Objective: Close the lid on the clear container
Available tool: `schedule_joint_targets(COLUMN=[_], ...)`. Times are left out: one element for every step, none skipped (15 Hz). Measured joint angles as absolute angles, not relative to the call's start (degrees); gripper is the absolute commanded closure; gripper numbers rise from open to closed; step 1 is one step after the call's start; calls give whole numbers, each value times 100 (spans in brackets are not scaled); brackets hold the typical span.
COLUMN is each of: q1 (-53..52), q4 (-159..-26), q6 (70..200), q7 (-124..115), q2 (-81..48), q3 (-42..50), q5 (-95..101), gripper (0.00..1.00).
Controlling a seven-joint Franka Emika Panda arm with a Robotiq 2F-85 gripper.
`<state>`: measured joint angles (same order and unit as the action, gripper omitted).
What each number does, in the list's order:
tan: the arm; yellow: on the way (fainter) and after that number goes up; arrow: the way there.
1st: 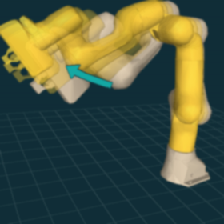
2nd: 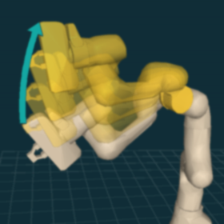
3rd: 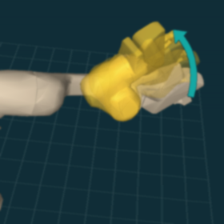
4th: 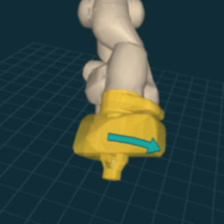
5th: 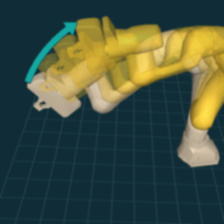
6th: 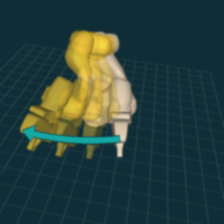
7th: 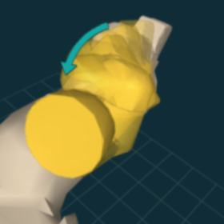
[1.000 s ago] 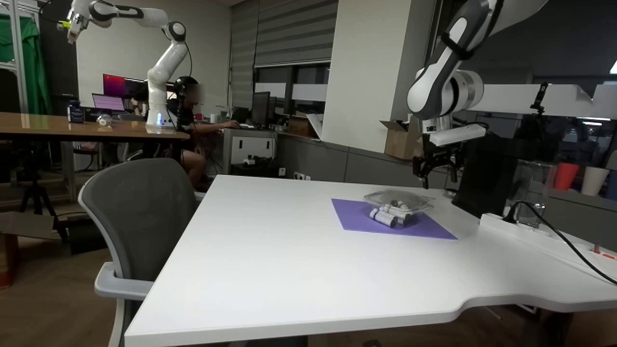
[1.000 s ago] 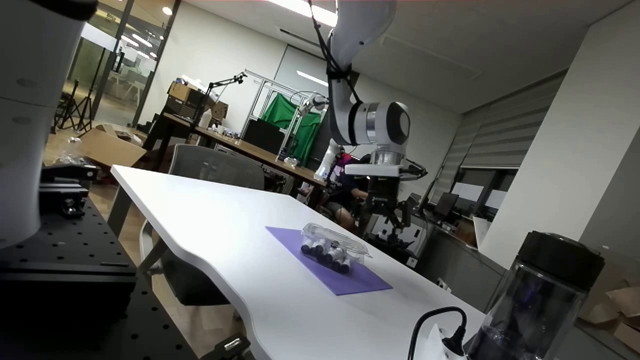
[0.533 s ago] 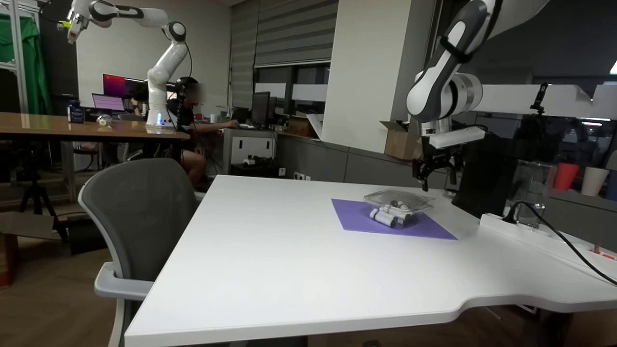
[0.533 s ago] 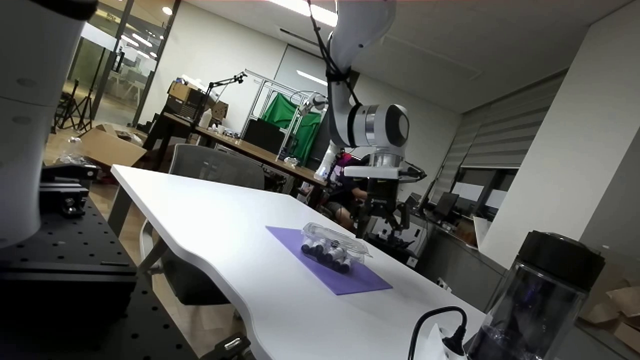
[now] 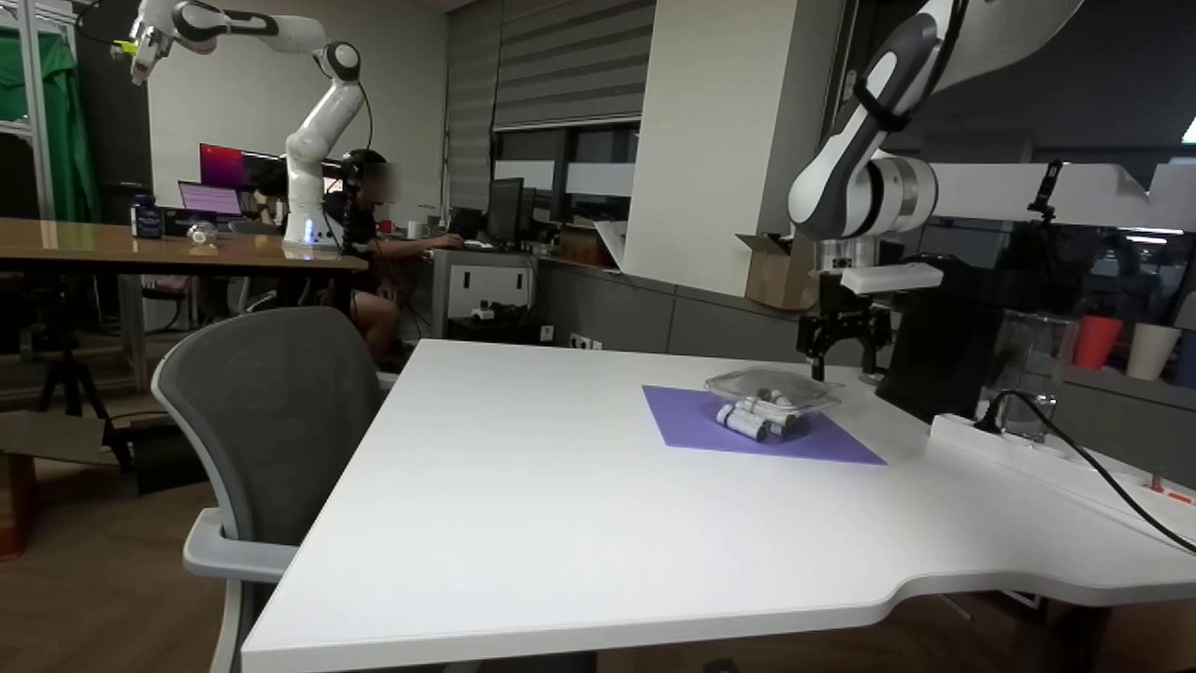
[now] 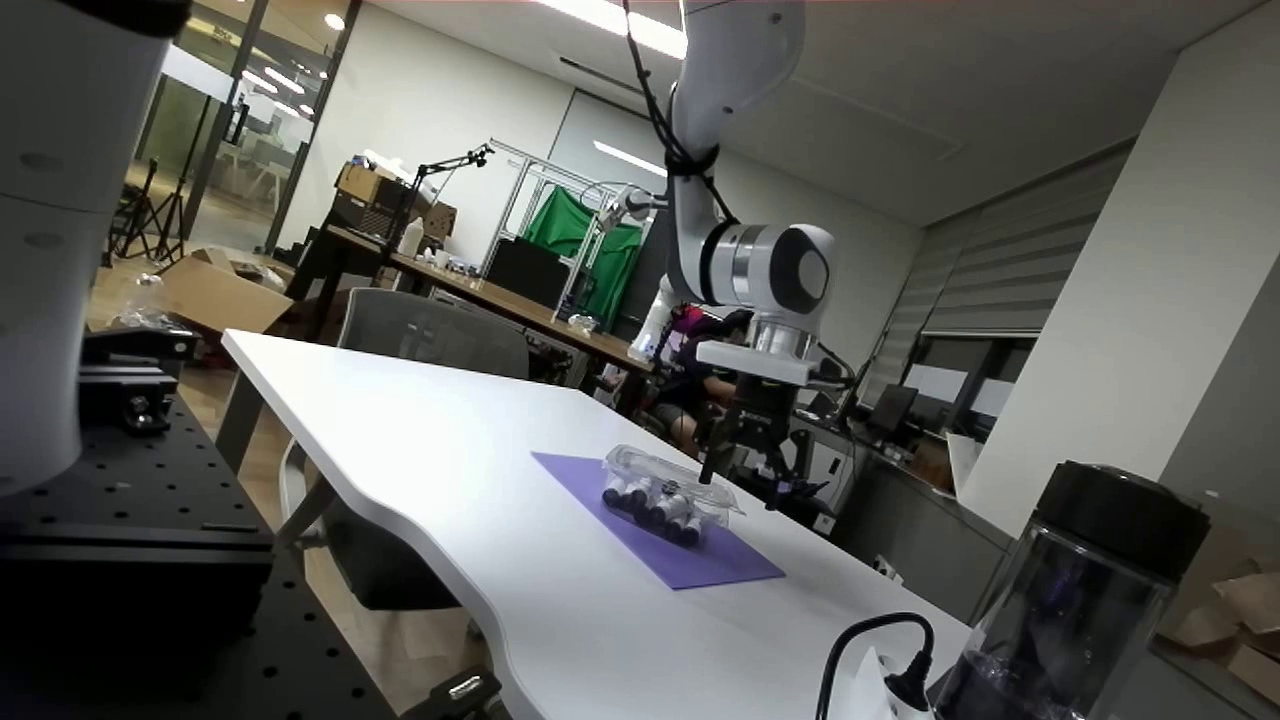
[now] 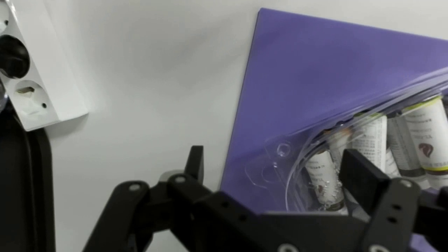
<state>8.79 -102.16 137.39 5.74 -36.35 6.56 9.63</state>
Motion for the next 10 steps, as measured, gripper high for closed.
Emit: schedule_joint_targets(q1=[977, 1064, 1144, 1218, 1295, 1376, 1461, 1545, 1622, 1684], q4=[-10116, -10008, -9891, -9773, -9644, -9509, -9370, -9223, -9072, -8923], q6=[13740, 13746, 13752, 13752, 13736, 13678, 13560, 13383, 13174, 12951], q7=[784, 984, 1169, 1346, 1530, 1723, 1919, 2113, 2296, 2446], q2=[-3721, -3814, -3904, -3992, -4085, -4179, -4273, -4367, -4458, -4548], q3=[595, 540, 482, 421, 343, 246, 132, 13, -100, -192], q5=[849, 752, 666, 582, 477, 342, 197, 47, -102, -228], gripper=[0, 0, 0, 0, 0, 0, 0, 0, 0, 0])
